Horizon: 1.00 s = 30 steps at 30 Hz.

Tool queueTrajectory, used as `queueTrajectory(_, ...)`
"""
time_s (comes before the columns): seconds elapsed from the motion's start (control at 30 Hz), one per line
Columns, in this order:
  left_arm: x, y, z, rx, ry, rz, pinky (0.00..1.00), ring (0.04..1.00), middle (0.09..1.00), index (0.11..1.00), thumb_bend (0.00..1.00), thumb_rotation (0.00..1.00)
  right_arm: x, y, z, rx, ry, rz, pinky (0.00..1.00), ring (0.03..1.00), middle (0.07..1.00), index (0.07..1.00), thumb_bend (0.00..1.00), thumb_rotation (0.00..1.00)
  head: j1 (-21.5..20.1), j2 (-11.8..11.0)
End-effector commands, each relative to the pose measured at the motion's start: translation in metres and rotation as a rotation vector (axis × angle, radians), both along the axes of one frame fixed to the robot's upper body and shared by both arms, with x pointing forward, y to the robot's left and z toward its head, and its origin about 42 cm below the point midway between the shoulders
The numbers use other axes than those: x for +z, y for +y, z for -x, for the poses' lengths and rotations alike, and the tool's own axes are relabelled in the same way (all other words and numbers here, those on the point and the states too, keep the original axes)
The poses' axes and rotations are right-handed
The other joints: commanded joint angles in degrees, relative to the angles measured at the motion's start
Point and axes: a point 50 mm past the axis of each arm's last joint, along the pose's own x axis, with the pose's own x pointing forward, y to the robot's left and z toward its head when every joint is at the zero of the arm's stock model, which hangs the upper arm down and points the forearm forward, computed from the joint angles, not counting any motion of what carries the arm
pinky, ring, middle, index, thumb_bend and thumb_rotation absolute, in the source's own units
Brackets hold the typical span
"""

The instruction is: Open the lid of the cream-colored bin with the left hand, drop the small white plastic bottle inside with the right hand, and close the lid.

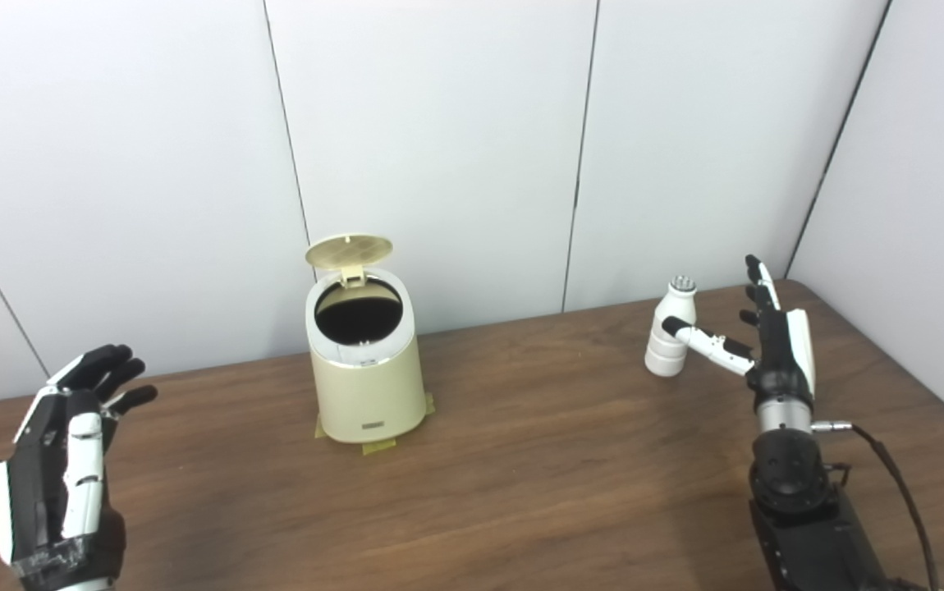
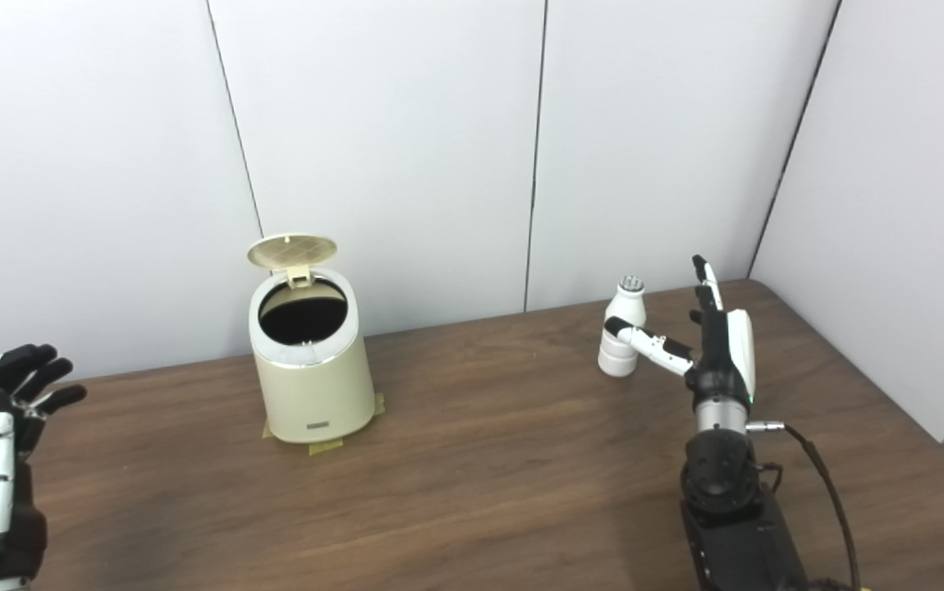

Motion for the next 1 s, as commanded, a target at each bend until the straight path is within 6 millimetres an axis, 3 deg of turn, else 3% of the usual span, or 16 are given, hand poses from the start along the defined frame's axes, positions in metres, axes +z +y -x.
queueTrajectory(0.0,0.022,-0.001,-0.002,-0.009,-0.091,-0.015,0.65,0.747,0.755,0.721,0.27,0.55,0.013,-0.005,-0.005,0.006,-0.076,0.001,0.85,0.944,0.966,0.945,0.98,0.41,-0.02,0.09)
queueTrajectory(0.5,0.026,0.000,0.001,-0.013,-0.096,-0.022,0.66,0.750,0.754,0.718,0.28,0.56,-0.007,-0.017,-0.017,-0.006,-0.007,0.000,0.71,0.824,0.885,0.907,0.92,0.34,-0.29,0.63)
queueTrajectory(0.7,0.026,0.001,0.001,-0.016,-0.102,-0.033,0.65,0.747,0.753,0.720,0.26,0.55,-0.005,-0.019,-0.023,-0.005,0.000,-0.021,0.75,0.854,0.897,0.902,0.91,0.33,-0.43,0.79)
queueTrajectory(0.8,0.026,0.000,0.002,-0.012,-0.097,-0.028,0.66,0.748,0.756,0.725,0.26,0.55,-0.002,-0.019,-0.026,0.005,-0.013,-0.032,0.69,0.821,0.886,0.909,0.90,0.30,-0.42,0.81)
queueTrajectory(0.97,0.026,-0.001,0.002,-0.010,-0.096,-0.023,0.65,0.744,0.751,0.723,0.26,0.55,0.003,-0.021,-0.030,0.016,-0.002,-0.036,0.77,0.876,0.909,0.930,0.89,0.32,-0.48,0.82)
